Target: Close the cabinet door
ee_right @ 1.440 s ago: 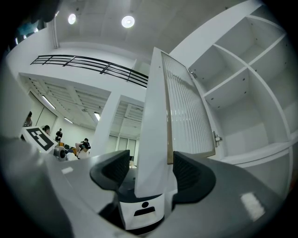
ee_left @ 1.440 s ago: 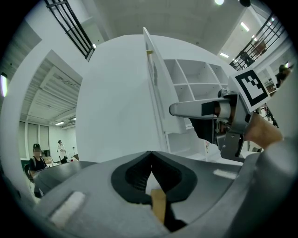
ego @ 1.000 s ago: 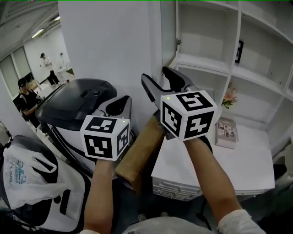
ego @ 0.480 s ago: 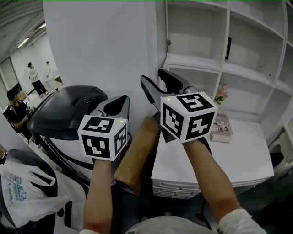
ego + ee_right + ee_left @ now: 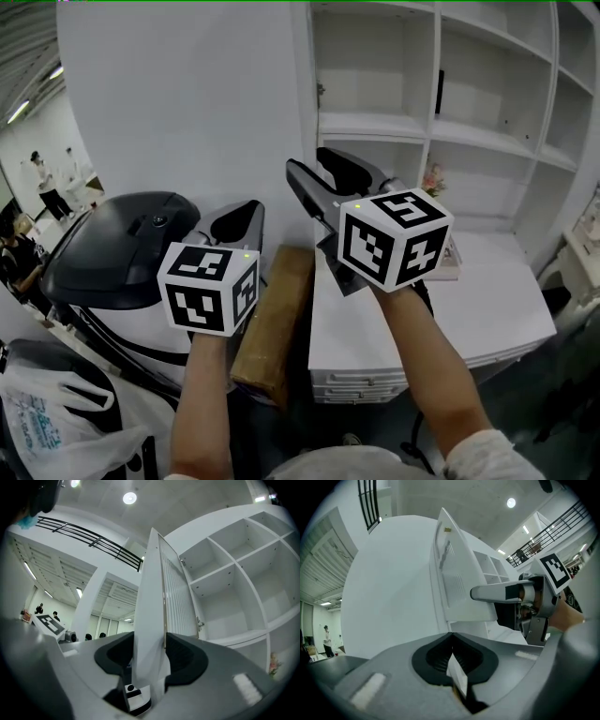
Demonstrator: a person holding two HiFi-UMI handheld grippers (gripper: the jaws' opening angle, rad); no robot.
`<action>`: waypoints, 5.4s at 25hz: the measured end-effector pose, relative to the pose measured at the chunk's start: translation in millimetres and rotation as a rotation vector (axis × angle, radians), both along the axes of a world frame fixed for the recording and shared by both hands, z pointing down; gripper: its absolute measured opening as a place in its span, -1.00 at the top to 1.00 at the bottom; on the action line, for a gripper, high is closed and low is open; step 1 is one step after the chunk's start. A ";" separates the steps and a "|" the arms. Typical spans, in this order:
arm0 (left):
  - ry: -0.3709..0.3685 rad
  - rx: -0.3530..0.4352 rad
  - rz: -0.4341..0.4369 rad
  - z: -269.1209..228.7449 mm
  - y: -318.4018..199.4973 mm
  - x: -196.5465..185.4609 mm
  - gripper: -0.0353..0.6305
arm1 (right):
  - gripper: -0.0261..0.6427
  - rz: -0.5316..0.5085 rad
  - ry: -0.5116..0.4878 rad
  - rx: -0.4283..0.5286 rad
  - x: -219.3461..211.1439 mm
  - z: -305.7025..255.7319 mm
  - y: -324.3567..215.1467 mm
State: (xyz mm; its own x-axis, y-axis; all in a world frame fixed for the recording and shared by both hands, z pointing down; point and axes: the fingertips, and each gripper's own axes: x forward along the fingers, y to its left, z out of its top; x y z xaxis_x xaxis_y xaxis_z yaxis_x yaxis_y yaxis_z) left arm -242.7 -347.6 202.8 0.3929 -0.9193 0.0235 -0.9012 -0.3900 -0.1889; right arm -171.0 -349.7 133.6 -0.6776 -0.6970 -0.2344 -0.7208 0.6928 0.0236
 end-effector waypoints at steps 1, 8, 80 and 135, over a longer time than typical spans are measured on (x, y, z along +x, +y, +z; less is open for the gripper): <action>-0.001 -0.001 0.012 0.3 -0.5 2.3 0.89 | 0.31 0.006 -0.001 0.000 2.5 -0.1 0.5; 0.000 0.002 0.083 1.6 -5.7 18.0 0.89 | 0.40 0.042 0.001 0.003 20.7 -0.1 2.9; -0.034 0.011 0.178 -5.3 -154.0 223.5 0.89 | 0.38 0.275 -0.046 0.008 273.6 -3.0 -151.2; -0.017 0.021 0.211 -15.3 -201.2 211.1 0.89 | 0.44 0.442 0.007 0.004 286.8 -0.4 -213.4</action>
State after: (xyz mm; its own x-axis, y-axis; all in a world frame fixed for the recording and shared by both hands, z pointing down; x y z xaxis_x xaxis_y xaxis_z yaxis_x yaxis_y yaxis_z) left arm -31.6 -548.8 187.5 0.5766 -0.8169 0.0138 -0.7965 -0.5658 -0.2133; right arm 115.8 -563.0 133.2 -0.3165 -0.9192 -0.2344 -0.9475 0.3182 0.0318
